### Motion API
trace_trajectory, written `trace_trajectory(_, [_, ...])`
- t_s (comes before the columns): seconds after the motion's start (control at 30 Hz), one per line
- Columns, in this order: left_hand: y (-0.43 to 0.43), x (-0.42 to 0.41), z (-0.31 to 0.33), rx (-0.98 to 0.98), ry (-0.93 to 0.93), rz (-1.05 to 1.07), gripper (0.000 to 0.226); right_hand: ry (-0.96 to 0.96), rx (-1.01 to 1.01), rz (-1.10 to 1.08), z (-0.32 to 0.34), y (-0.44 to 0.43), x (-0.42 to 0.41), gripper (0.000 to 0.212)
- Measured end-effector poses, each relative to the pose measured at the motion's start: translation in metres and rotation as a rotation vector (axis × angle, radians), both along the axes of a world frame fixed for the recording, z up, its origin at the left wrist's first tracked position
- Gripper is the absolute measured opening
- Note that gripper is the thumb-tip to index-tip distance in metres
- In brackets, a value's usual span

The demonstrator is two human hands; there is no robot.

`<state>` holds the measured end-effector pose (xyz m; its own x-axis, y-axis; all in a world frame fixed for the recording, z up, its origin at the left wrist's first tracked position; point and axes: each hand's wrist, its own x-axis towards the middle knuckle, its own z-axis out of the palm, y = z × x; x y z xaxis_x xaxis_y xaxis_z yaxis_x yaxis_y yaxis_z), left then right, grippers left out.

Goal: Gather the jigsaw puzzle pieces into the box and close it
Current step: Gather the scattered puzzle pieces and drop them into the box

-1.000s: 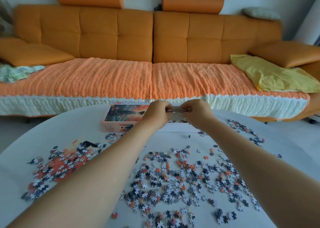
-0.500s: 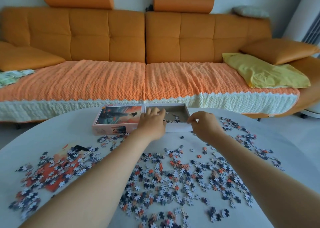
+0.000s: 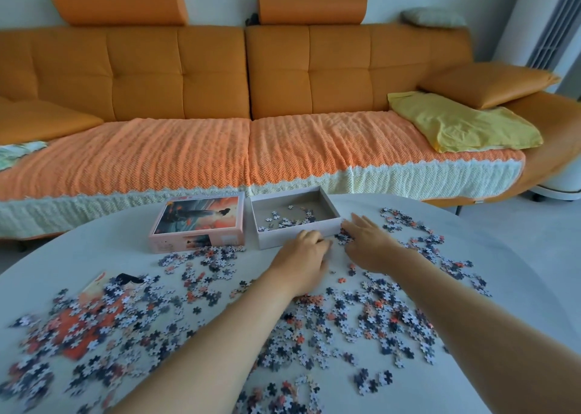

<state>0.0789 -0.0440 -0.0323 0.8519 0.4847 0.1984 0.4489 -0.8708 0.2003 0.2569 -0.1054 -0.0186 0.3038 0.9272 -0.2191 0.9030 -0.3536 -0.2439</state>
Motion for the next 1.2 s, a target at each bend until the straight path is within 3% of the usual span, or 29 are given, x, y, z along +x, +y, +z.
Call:
trace_trajectory(0.17, [0.003,-0.007,0.004,-0.083,0.011,0.041,0.028,0.0,0.072,0.068,0.0,-0.007,-0.01,0.041])
trace_trajectory(0.37, [0.003,-0.01,0.01,0.144,-0.195,0.157,0.047,-0.078,0.206,0.122,0.011,-0.026,-0.028,0.039])
trace_trajectory(0.53, [0.003,-0.017,0.011,0.053,-0.172,0.153,0.055,0.041,0.266,0.159,0.02,-0.036,-0.037,0.029])
trace_trajectory(0.67, [0.004,-0.028,0.015,0.096,-0.213,0.229,0.056,-0.035,0.47,0.168,0.026,-0.031,-0.046,0.03])
trace_trajectory(0.83, [0.003,-0.05,0.02,0.02,-0.109,0.25,0.054,-0.102,0.277,0.242,0.03,-0.019,-0.063,0.067])
trace_trajectory(1.2, [-0.037,-0.087,0.026,0.024,-0.176,0.186,0.038,-0.093,0.325,0.214,0.034,-0.057,-0.086,0.043])
